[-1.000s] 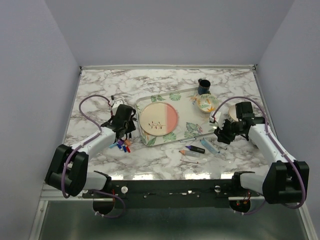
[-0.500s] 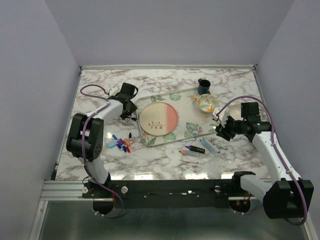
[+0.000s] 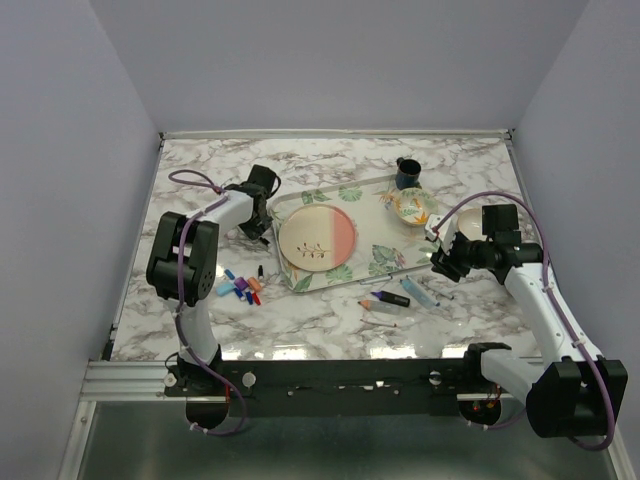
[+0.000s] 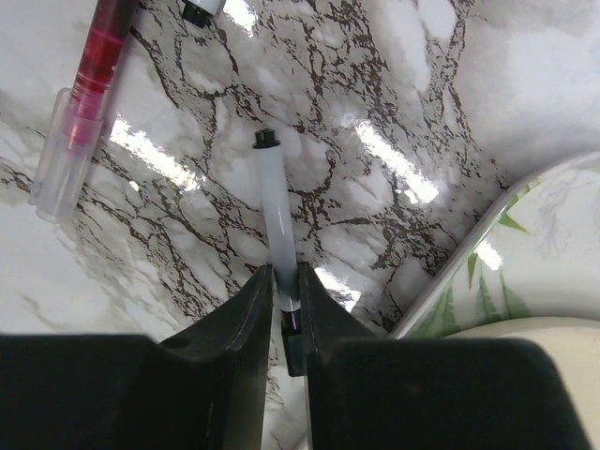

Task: Open the pen caps

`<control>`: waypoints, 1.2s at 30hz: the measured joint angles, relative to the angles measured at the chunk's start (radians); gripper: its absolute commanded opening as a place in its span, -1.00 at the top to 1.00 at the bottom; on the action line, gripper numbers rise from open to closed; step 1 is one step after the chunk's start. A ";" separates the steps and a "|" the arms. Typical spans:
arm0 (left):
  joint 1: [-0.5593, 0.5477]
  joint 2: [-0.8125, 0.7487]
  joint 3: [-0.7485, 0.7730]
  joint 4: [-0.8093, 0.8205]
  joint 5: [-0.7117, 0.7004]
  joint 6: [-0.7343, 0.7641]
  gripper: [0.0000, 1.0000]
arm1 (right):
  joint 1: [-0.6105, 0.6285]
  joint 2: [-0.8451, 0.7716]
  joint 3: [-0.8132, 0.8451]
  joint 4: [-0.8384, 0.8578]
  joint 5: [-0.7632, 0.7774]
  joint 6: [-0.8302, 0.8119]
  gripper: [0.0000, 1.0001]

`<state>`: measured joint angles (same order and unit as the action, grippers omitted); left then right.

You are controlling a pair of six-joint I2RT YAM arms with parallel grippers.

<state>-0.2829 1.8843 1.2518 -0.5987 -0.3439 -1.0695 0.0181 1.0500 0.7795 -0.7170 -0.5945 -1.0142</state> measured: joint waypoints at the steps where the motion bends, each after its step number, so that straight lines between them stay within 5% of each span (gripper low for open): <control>1: 0.000 0.003 0.005 -0.006 0.000 0.000 0.58 | 0.000 0.000 0.000 0.000 0.000 0.000 -0.11; 11: 0.000 -0.028 -0.032 0.015 -0.009 0.040 1.00 | 0.000 -0.020 0.000 -0.001 -0.027 -0.006 -0.11; 20: 0.000 -0.339 -0.306 0.245 0.099 0.267 1.00 | 0.000 -0.095 -0.003 -0.058 -0.192 -0.123 -0.15; 26: -0.002 -0.577 -0.491 0.485 0.393 0.383 1.00 | 0.000 -0.094 -0.014 -0.150 -0.330 -0.301 -0.43; 31: -0.075 -0.527 -0.492 0.609 0.734 0.436 1.00 | 0.000 -0.094 -0.051 -0.275 -0.442 -0.573 -0.69; 36: -0.270 -0.401 -0.450 0.643 0.980 0.478 1.00 | 0.011 -0.088 -0.047 -0.348 -0.510 -0.753 -0.64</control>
<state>-0.5529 1.4830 0.8017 0.0441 0.6357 -0.5919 0.0296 0.9619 0.7326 -1.0653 -1.1042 -1.7668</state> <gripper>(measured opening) 0.119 0.840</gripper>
